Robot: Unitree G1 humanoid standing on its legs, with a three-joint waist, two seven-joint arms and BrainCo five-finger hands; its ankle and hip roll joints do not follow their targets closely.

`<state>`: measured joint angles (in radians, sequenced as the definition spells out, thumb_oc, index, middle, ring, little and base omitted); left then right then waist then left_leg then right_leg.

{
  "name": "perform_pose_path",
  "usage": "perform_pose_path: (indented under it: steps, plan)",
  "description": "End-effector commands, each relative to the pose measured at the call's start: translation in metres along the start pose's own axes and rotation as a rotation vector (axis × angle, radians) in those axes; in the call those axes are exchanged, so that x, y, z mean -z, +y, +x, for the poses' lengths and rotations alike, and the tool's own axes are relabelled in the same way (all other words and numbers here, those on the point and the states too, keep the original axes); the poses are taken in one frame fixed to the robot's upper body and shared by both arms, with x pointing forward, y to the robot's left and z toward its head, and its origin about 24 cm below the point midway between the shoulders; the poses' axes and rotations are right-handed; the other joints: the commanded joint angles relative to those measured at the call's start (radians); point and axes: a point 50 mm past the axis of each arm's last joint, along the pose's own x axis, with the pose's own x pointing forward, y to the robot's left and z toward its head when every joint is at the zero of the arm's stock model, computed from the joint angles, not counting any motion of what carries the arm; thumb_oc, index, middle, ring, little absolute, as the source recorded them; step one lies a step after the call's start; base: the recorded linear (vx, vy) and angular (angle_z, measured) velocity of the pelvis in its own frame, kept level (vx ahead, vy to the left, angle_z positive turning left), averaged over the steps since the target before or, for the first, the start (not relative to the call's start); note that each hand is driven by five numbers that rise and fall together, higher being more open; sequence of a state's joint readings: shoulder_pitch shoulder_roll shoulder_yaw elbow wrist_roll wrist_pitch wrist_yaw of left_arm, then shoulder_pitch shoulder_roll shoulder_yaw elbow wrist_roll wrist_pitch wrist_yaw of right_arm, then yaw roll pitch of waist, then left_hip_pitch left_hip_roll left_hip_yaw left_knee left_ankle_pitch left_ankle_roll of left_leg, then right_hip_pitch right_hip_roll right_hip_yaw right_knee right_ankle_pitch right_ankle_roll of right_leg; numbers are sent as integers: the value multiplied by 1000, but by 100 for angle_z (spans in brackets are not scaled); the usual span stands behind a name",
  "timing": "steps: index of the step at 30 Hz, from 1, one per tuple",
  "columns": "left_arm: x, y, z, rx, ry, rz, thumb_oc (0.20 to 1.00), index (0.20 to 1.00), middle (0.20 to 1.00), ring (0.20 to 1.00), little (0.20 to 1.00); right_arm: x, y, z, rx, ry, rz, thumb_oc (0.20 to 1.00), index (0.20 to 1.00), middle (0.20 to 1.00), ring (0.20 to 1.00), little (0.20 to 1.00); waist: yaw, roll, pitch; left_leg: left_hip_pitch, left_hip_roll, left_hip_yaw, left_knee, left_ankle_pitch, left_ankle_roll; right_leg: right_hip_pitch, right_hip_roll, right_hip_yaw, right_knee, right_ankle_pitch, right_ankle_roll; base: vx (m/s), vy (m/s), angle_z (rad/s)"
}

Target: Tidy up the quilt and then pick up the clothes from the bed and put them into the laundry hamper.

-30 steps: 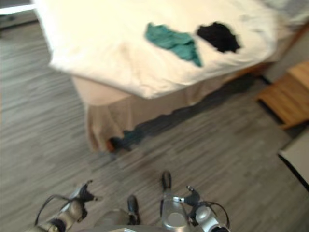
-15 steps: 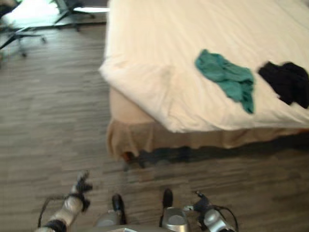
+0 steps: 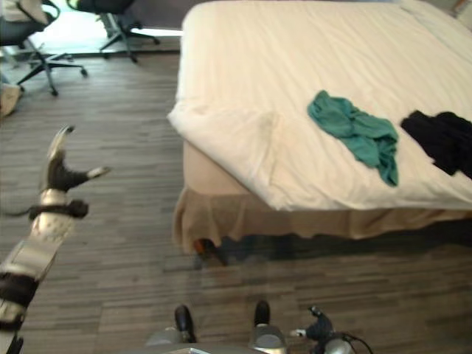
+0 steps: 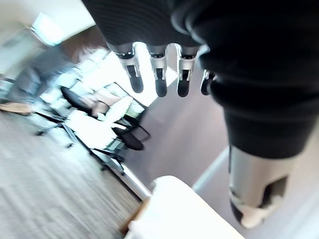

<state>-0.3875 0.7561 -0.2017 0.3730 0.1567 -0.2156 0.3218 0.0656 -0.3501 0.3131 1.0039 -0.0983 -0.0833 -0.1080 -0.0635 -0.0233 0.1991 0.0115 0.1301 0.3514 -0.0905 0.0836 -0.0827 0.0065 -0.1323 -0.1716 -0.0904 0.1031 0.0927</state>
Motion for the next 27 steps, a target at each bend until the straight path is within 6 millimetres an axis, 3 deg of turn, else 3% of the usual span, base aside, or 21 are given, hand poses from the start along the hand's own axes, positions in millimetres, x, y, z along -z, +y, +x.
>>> perform_pose_path:
  steps: [1,2,3,4,7,8,12,13,14,15,16,18,19,20,21,22,23,24,25,26,27]
  plan:
    - [-67,22,63,-79,-271,238,1000,1000,1000,1000,1000,-37,-24,14,58,-79,-28,1000,1000,1000,1000,1000,-49,45,71,69,46,36,3,-52,-55,5,-23,-6,8,-88,98,-199,55,-27]
    - [-99,31,87,-108,-358,358,1000,1000,1000,1000,1000,-51,-27,17,69,-118,-50,1000,1000,1000,1000,1000,-67,46,95,42,47,50,4,-47,-54,-47,-24,12,20,-76,105,-214,61,-37]
    - [-114,37,98,-135,-388,443,1000,1000,1000,1000,1000,-56,-27,18,77,-131,-59,1000,1000,1000,1000,1000,-77,45,108,23,48,60,8,-42,-54,-77,-24,21,31,-68,109,-173,45,-35]
    - [-115,37,99,-137,-392,445,1000,1000,1000,1000,1000,-57,-27,18,78,-133,-56,1000,1000,1000,1000,1000,-73,43,107,19,48,62,7,-38,-54,-83,-24,23,31,-66,108,-95,28,-33]
    - [-143,60,129,-197,-373,599,1000,1000,1000,1000,1000,-75,-32,21,103,-180,-61,1000,1000,1000,1000,1000,-99,40,155,-32,52,88,22,-26,-56,-169,-28,50,56,-46,118,-88,18,-53]
    - [-143,60,129,-197,-373,599,1000,1000,1000,1000,1000,-75,-32,21,103,-180,-61,1000,1000,1000,1000,1000,-98,40,155,-32,52,89,22,-26,-56,-169,-28,51,56,-46,118,-64,-20,-48]
    - [-152,98,150,-275,-250,718,1000,1000,1000,1000,1000,-90,-32,22,115,-224,-53,1000,1000,1000,1000,1000,-130,42,220,-140,72,105,87,-17,-63,-284,-35,74,92,-31,120,-62,-18,-29]
    - [-153,99,151,-276,-251,719,1000,1000,1000,1000,1000,-90,-32,22,114,-225,-52,1000,1000,1000,1000,1000,-129,42,218,-144,72,105,90,-18,-63,-288,-35,74,93,-31,119,9,5,-21]
    - [-142,111,154,-272,-143,714,1000,1000,1000,1000,1000,-94,-31,22,123,-231,-28,1000,1000,1000,1000,1000,-138,53,240,-173,80,102,116,-41,-73,-316,-40,80,109,-47,129,-38,-14,-22]
    - [-143,112,155,-274,-143,715,1000,1000,1000,1000,1000,-95,-31,23,123,-234,-28,1000,1000,1000,1000,1000,-138,49,243,-187,83,112,121,-21,-64,-330,-40,79,111,-29,120,41,7,-16]
    - [-138,112,156,-249,-110,739,200,200,200,200,200,-94,-28,23,118,-230,-20,1000,1000,1000,1000,1000,-140,56,244,-187,85,103,126,-43,-74,-328,-41,81,113,-48,129,8,-21,-16]
    - [-116,100,154,-156,-34,822,200,200,200,200,200,-92,-27,23,110,-215,-7,1000,1000,1000,1000,1000,-146,58,246,-192,90,108,130,-44,-76,-337,-43,83,114,-48,130,66,-8,-14]
    - [-93,84,148,-72,29,796,200,200,200,200,200,-85,-23,23,93,-190,2,1000,1000,1000,1000,1000,-146,59,238,-172,90,114,119,-43,-79,-324,-42,85,105,-46,129,37,-7,-10]
    - [-93,84,148,-71,30,795,200,200,200,200,200,-84,-23,23,93,-189,1,1000,1000,1000,1000,1000,-147,60,238,-171,90,114,118,-43,-79,-322,-41,85,105,-46,129,11,-31,-9]
    - [-67,61,137,16,72,765,200,200,200,200,200,-76,-19,22,81,-167,10,1000,1000,1000,1000,1000,-143,58,222,-150,89,132,101,-21,-74,-309,-41,83,86,-25,120,55,0,-8]
    - [-66,60,137,19,71,764,200,200,200,200,200,-75,-19,22,81,-164,10,1000,1000,1000,1000,1000,-142,63,218,-138,87,121,97,-40,-83,-297,-41,84,84,-41,129,7,-32,-16]
    - [-57,49,131,54,78,749,200,200,200,200,200,-72,-18,22,78,-154,23,1000,1000,1000,1000,1000,-141,61,212,-132,87,135,88,-20,-75,-298,-39,83,79,-24,119,95,-7,-17]
    - [-22,11,105,172,112,717,200,200,200,200,200,-71,-21,21,101,-156,81,1000,1000,1000,1000,1000,-130,66,186,-93,85,140,73,-23,-76,-268,-36,81,74,-28,116,53,-35,-18]
    - [-8,-7,91,227,127,698,200,200,200,200,200,-72,-24,22,118,-157,100,1000,1000,1000,1000,1000,-124,70,173,-75,82,141,68,-26,-75,-249,-34,80,72,-31,115,101,-3,-12]
    - [-7,-8,90,228,128,698,200,200,200,200,200,-71,-24,22,118,-156,98,1000,1000,1000,1000,1000,-125,70,173,-73,82,141,67,-26,-75,-247,-34,80,71,-31,115,73,9,-11]
    - [15,-33,65,305,165,649,445,445,445,445,445,-76,-31,22,149,-170,119,1000,1000,1000,1000,1000,-115,74,161,-53,80,141,62,-32,-75,-222,-33,78,68,-38,111,92,8,-7]
